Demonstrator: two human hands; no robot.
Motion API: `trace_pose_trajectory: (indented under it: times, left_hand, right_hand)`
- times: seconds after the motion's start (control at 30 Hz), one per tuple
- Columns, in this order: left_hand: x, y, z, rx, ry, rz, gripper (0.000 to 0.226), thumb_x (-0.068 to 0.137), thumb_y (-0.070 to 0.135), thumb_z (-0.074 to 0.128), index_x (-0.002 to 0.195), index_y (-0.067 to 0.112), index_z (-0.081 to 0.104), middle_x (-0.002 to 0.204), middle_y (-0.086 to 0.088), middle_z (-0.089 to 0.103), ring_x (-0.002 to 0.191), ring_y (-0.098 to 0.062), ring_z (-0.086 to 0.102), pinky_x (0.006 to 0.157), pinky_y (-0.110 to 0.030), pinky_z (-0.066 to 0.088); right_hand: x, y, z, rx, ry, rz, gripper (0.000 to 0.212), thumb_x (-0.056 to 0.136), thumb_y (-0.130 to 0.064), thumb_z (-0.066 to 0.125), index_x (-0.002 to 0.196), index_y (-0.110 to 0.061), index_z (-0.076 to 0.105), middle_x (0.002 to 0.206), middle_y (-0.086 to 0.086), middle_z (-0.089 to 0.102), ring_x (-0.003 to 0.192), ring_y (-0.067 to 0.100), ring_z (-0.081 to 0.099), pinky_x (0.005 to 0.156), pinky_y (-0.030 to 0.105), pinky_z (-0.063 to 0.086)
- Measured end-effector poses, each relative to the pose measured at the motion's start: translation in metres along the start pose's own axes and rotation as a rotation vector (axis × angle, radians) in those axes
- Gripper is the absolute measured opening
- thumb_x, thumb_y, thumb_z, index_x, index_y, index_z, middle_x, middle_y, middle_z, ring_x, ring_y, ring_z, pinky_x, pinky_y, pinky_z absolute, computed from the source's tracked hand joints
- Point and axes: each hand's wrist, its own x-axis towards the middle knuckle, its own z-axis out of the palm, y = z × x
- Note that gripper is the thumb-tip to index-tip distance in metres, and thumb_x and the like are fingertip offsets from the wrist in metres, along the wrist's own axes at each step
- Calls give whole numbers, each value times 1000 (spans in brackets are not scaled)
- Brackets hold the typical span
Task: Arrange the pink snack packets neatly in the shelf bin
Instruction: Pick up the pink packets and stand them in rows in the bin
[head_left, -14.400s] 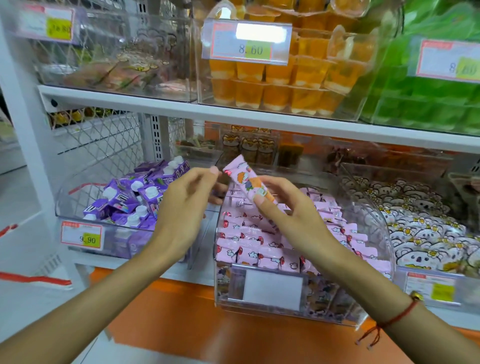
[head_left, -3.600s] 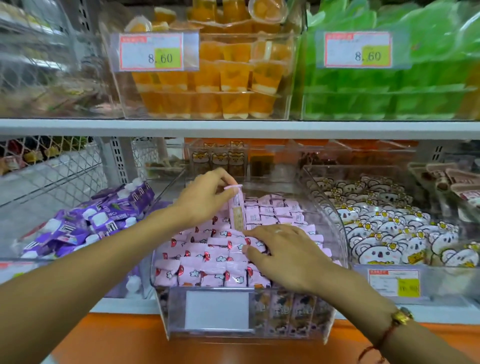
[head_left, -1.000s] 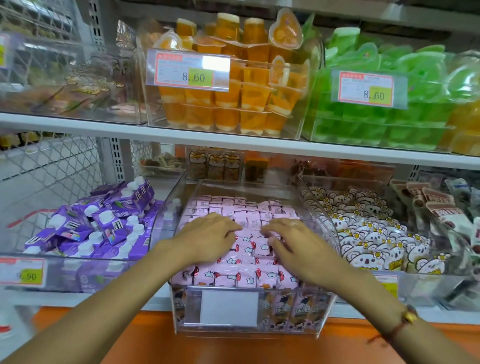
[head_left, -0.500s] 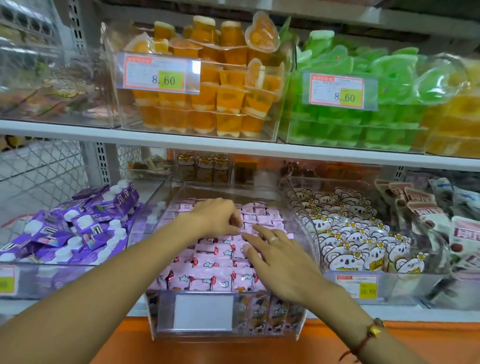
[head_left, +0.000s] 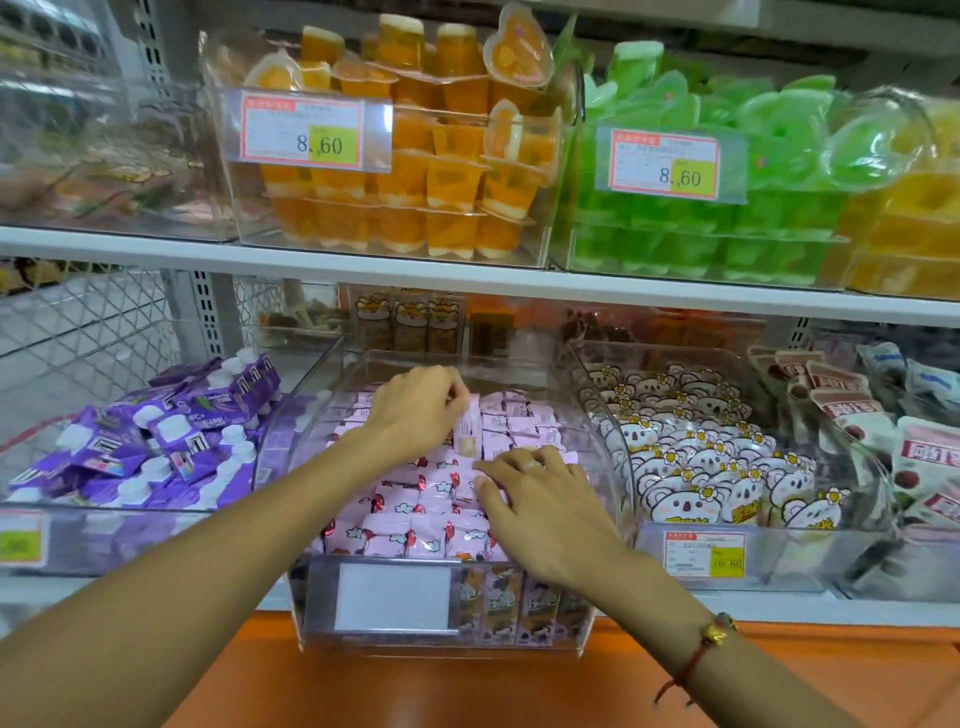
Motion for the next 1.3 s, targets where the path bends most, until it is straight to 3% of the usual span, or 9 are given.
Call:
trace_pose_trajectory:
  times: [0.33, 0.43, 0.5, 0.57, 0.77, 0.87, 0.97, 1.13, 1.3]
  left_hand:
    - [-40, 8, -30, -946, 451, -269, 7, 98, 18, 48, 98, 15, 54, 96, -2, 64, 85, -9, 63, 60, -13, 52]
    - [-61, 8, -36, -1151, 538, -365, 9, 98, 16, 47, 101, 12, 55, 99, -7, 67, 91, -13, 65, 68, -15, 53]
    - [-71, 9, -38, -1231, 517, -422, 15, 98, 15, 47, 107, 8, 58, 102, -7, 68, 89, -10, 65, 68, -15, 53]
    - [-78, 12, -39, -1318, 466, -477, 19, 98, 16, 47, 109, 7, 59, 102, -6, 68, 82, -4, 64, 59, -9, 51]
    - [-84, 22, -42, -1612, 234, -600, 22, 98, 14, 47, 88, 10, 65, 87, -2, 69, 72, -5, 66, 68, -17, 56]
    - [-82, 18, -42, -1644, 138, -559, 24, 97, 25, 51, 111, 9, 63, 104, -4, 68, 95, -13, 66, 73, -24, 58]
    - [-80, 12, -43, -1498, 14, -411, 36, 93, 40, 53, 120, 17, 59, 117, 0, 63, 112, -13, 59, 81, -24, 56]
    - [-77, 12, -40, -1365, -59, -281, 30, 90, 26, 61, 120, 21, 60, 111, -3, 69, 105, -11, 65, 76, -19, 56]
    - [-73, 10, -32, -1444, 64, -384, 25, 88, 26, 64, 111, 16, 63, 103, -2, 72, 93, -10, 69, 75, -20, 57]
  right_hand:
    - [5, 5, -10, 97, -91, 27, 45, 100, -43, 29, 139, -27, 44, 140, -2, 48, 129, 21, 33, 101, 38, 33]
    - [8, 2, -14, 241, 51, 50, 37, 100, -34, 37, 118, -15, 63, 108, 9, 68, 96, 23, 60, 80, 30, 48]
    - [10, -1, -17, 321, 235, 76, 31, 99, -28, 41, 116, -16, 64, 97, 6, 71, 78, 17, 61, 65, 25, 43]
    - [10, -6, -22, 382, 426, 69, 30, 98, -31, 43, 124, -24, 55, 114, -2, 64, 93, 8, 57, 73, 19, 36]
    - [1, -28, -31, 386, 510, -236, 38, 84, -26, 69, 119, -21, 55, 114, -8, 56, 105, 6, 50, 87, 21, 42]
    - [2, -25, -35, 628, 466, -88, 18, 85, -19, 68, 103, -21, 67, 95, -13, 67, 83, -1, 58, 69, 10, 43]
    - [1, -20, -39, 1269, 134, 194, 20, 91, -30, 60, 94, -15, 73, 85, -1, 74, 70, 7, 68, 57, 14, 49]
    - [0, -15, -40, 1501, -59, 282, 38, 95, -37, 50, 84, -12, 77, 91, 15, 73, 69, 16, 68, 56, 21, 54]
    - [2, -10, -38, 1727, -2, 317, 42, 93, -48, 46, 109, -14, 65, 98, 10, 73, 86, 22, 70, 71, 29, 59]
